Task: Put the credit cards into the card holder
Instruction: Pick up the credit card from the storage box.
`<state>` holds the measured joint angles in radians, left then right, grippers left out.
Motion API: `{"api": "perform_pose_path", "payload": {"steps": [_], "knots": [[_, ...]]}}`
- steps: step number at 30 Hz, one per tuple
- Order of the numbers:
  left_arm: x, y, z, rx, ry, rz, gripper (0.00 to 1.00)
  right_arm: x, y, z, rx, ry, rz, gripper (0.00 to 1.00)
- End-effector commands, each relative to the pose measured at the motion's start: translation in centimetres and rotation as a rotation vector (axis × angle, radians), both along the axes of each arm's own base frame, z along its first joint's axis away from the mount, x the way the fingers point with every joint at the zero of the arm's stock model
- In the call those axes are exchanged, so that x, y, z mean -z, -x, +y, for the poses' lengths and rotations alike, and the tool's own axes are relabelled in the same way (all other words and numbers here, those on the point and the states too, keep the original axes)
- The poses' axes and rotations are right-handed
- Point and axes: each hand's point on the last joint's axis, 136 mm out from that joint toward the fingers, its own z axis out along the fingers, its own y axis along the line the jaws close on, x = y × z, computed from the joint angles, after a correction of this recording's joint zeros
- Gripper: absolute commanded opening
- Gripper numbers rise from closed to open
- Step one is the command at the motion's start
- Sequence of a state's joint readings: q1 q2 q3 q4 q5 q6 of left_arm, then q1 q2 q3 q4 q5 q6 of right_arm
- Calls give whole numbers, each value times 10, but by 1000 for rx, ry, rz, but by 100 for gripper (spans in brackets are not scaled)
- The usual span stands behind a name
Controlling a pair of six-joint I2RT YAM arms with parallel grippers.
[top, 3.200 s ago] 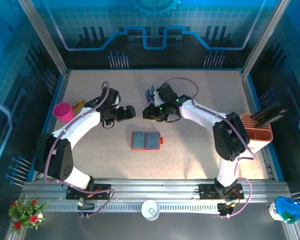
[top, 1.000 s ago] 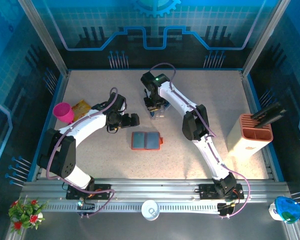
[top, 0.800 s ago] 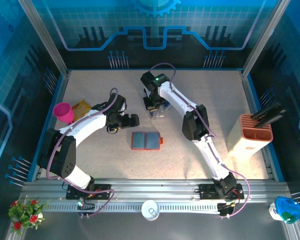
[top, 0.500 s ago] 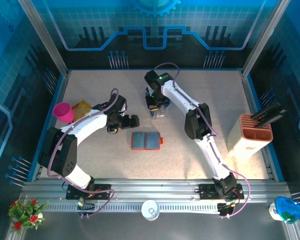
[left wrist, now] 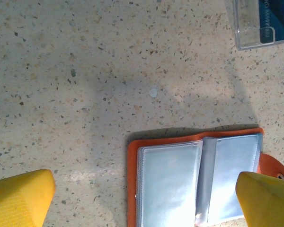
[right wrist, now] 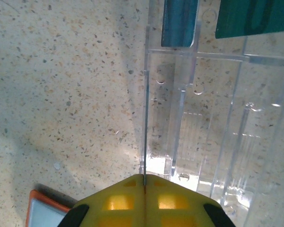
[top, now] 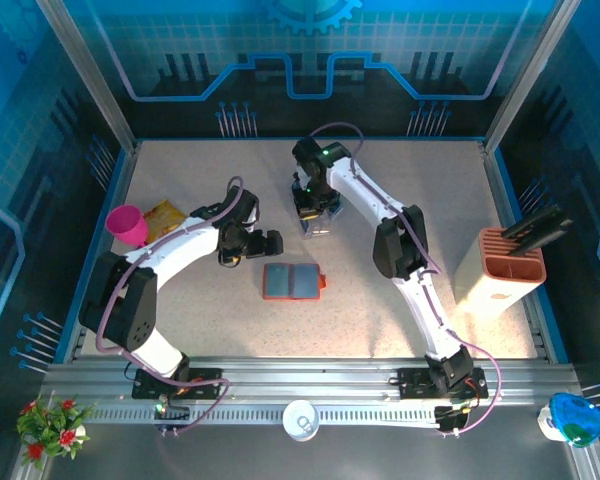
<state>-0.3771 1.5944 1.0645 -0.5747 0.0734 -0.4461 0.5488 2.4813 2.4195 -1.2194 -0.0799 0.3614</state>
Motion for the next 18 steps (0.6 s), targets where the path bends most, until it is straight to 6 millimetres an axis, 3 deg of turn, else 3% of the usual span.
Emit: {"api": "perform_pose_path", "payload": {"steps": [1,14,18], "knots": [[-7,-1,3,-7,-33,1,99,-32,5,-5,-20,-28,-37,0],[-31,-19,3,-1,-55,-59,99,-56,-1,-4,6,-85,-91,0],[-29,-12,3,14,-51,-45,99,-82,3,-8,36,-108,-135,0]]}}
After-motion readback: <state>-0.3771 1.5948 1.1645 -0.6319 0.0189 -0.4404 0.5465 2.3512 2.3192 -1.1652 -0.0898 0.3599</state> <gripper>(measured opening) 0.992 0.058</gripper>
